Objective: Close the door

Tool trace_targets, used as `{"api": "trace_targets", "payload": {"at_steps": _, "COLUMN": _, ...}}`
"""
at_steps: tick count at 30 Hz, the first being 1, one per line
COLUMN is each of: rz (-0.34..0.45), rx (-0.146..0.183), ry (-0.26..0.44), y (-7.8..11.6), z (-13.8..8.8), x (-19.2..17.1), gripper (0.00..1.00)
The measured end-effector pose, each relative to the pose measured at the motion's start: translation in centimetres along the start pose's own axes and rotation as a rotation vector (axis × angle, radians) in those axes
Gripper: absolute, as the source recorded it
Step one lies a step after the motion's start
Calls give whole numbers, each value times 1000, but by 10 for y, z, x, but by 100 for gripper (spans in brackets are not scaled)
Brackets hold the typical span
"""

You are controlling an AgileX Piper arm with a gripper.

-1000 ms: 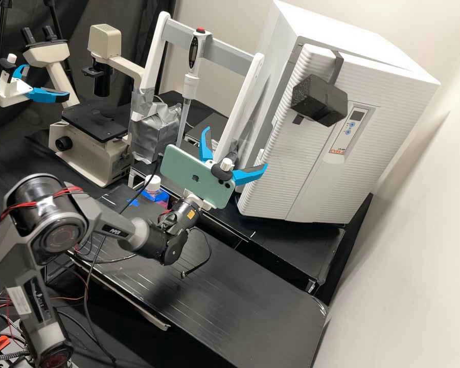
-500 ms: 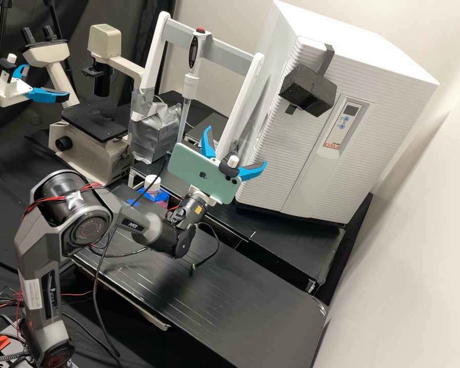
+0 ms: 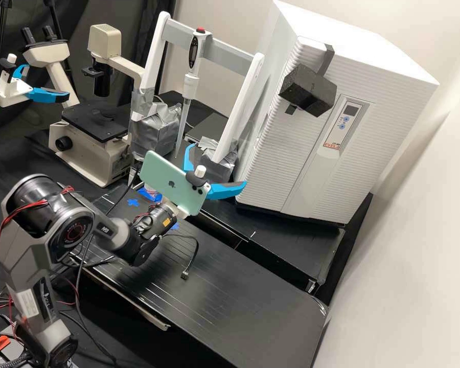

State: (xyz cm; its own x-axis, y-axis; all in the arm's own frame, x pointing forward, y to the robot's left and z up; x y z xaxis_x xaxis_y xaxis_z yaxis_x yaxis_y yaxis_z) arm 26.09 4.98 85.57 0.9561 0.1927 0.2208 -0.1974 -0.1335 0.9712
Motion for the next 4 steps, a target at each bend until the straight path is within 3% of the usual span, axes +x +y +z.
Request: {"api": "trace_targets", "payload": {"at_steps": 4, "rz": -7, "rx": 12, "ry": -32, "y": -4, "z": 2, "x": -13, "gripper": 100}}
